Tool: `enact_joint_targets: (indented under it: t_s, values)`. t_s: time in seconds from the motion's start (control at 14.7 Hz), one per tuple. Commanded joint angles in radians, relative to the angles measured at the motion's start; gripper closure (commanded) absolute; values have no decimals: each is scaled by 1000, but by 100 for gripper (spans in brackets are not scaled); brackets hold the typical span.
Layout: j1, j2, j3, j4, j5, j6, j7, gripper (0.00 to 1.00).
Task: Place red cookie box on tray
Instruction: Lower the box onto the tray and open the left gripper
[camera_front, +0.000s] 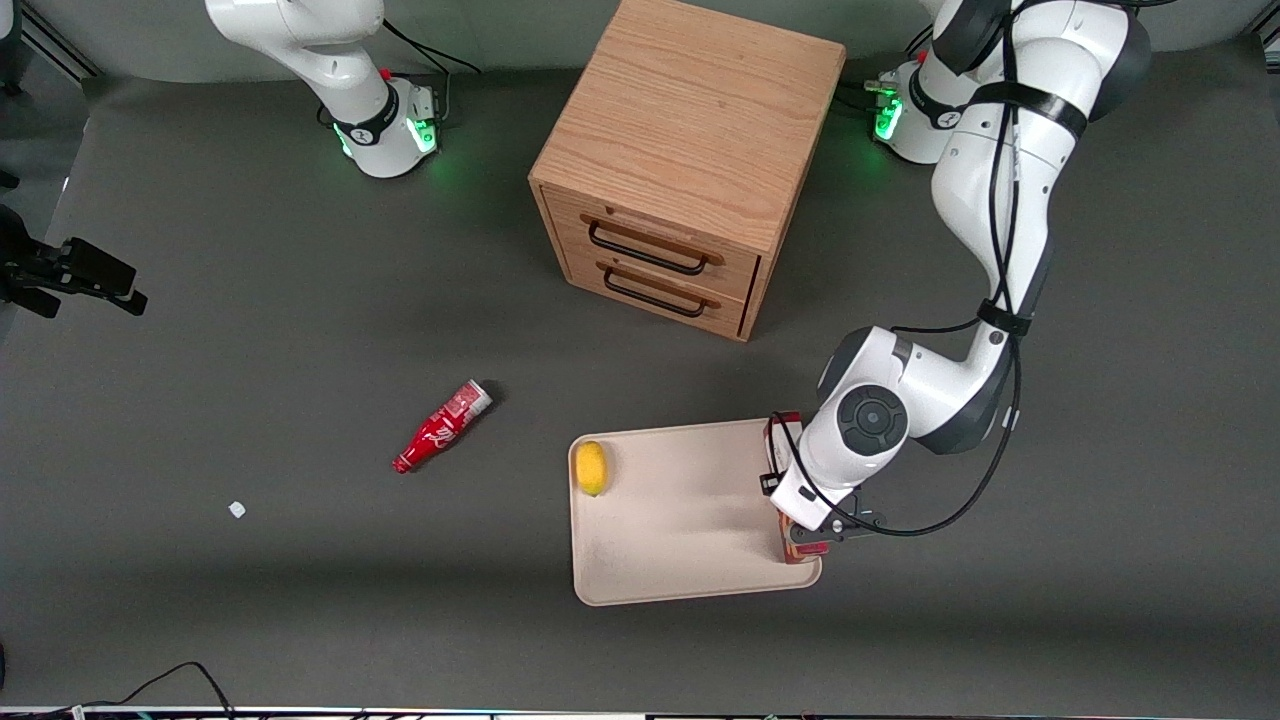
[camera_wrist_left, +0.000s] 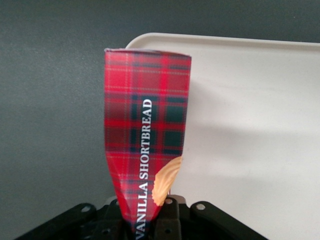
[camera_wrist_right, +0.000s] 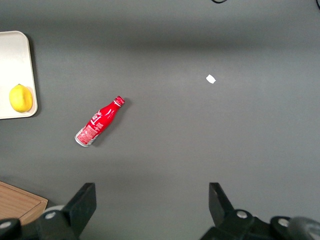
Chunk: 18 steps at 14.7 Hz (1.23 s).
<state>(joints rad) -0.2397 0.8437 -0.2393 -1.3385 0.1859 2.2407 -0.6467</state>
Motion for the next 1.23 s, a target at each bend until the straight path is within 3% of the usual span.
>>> enact_joint_targets:
  t_s: [0.0,0.14,0.34,0.75,1.16]
  values:
    - [-15,18,11,22,23,57,-27,75]
    - [-15,18,12,18,44,69,-22,0]
    - [-13,17,12,16,84,79,-28,0]
    - [-7,-9,12,16,73,86,-30,0]
    - [14,-207,3,-82,31,57,-25,0]
